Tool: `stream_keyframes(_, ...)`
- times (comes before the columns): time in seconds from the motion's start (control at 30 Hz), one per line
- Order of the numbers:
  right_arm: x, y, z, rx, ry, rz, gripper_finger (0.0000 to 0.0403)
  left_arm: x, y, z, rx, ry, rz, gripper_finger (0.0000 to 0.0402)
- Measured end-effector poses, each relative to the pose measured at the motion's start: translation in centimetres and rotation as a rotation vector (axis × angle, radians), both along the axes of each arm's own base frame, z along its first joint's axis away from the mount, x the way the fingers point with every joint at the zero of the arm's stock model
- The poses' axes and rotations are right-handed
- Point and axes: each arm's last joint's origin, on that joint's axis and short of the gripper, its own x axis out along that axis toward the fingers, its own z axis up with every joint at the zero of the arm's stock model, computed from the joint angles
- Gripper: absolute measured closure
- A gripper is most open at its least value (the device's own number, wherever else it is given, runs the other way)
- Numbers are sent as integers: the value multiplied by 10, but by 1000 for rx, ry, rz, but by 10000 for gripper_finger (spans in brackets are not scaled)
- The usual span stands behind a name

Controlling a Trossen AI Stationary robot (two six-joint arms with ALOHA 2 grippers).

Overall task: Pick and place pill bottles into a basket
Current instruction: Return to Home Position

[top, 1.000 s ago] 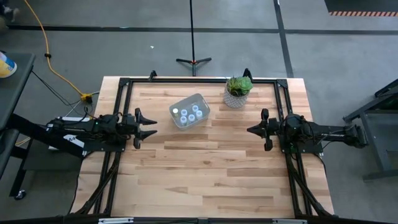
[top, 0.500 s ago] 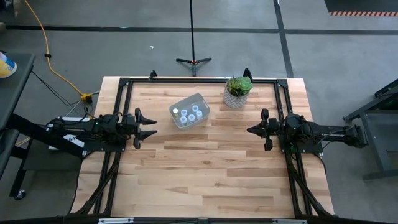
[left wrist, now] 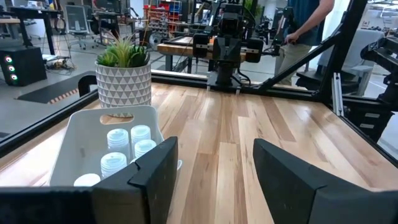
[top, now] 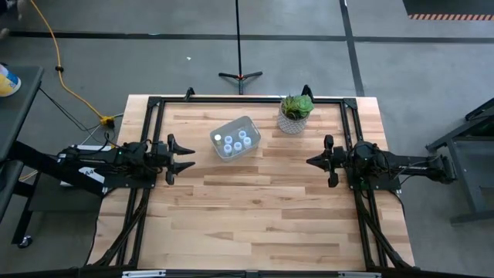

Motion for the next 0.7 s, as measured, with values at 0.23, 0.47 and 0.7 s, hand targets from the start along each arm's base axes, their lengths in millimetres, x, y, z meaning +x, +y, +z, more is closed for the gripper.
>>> stream_keyframes(0.23, 0, 0, 0, 0, 0, 0, 396, 0, -1, 0, 0, 0, -6, 158)
stream_keyframes(0.47, 0, 0, 0, 0, 1, 0, 396, 0, -3, 0, -1, 3, -37, 158)
stream_keyframes(0.7, 0, 0, 0, 0, 1, 0, 396, 0, -3, 0, -1, 4, -37, 158)
